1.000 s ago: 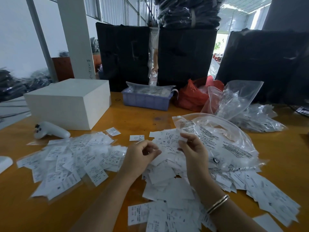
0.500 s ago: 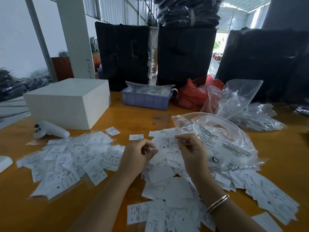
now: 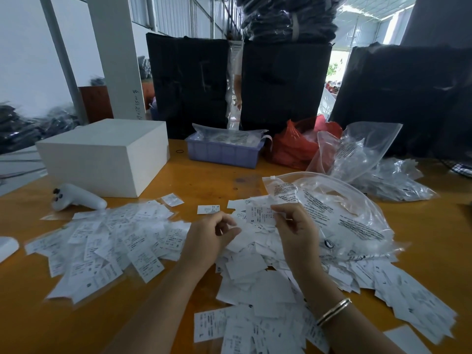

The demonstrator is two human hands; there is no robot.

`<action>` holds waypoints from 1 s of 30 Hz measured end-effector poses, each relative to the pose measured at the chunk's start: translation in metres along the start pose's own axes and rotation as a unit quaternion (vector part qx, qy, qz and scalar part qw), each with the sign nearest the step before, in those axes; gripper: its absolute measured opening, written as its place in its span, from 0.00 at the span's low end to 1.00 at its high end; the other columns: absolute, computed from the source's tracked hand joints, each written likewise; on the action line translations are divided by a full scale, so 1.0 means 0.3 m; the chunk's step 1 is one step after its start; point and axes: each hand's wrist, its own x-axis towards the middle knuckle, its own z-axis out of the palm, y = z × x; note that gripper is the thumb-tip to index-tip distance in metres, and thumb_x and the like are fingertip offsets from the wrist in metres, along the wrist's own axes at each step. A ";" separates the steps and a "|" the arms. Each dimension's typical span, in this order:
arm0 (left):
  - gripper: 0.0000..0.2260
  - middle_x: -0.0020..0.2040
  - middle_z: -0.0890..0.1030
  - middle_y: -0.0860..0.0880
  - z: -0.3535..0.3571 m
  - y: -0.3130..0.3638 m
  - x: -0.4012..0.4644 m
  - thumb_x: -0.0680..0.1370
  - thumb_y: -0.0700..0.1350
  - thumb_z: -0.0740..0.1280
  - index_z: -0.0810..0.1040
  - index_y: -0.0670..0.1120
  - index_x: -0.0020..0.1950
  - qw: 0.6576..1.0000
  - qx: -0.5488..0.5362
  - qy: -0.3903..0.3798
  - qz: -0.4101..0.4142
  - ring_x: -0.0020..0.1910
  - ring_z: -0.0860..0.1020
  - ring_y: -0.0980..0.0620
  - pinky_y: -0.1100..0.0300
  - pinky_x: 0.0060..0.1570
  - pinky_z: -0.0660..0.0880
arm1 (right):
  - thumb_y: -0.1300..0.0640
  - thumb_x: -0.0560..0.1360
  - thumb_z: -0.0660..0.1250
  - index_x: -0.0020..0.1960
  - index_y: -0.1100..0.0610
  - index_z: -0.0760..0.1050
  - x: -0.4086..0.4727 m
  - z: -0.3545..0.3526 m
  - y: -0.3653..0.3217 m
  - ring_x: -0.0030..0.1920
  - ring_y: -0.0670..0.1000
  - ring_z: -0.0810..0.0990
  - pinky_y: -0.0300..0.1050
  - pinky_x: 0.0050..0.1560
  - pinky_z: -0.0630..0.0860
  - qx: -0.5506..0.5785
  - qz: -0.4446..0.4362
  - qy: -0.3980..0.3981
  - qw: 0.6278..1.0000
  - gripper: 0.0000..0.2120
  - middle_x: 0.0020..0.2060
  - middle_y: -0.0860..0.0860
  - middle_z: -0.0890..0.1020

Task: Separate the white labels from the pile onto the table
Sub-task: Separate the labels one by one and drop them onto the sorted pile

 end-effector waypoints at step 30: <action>0.09 0.36 0.82 0.56 -0.003 0.037 0.003 0.71 0.56 0.67 0.77 0.58 0.49 0.966 -0.234 -0.074 -0.082 0.36 0.78 0.64 0.74 0.37 0.73 | 0.69 0.75 0.65 0.50 0.43 0.74 -0.018 0.010 -0.017 0.38 0.41 0.76 0.30 0.35 0.72 0.017 0.029 -0.074 0.997 0.19 0.42 0.46 0.79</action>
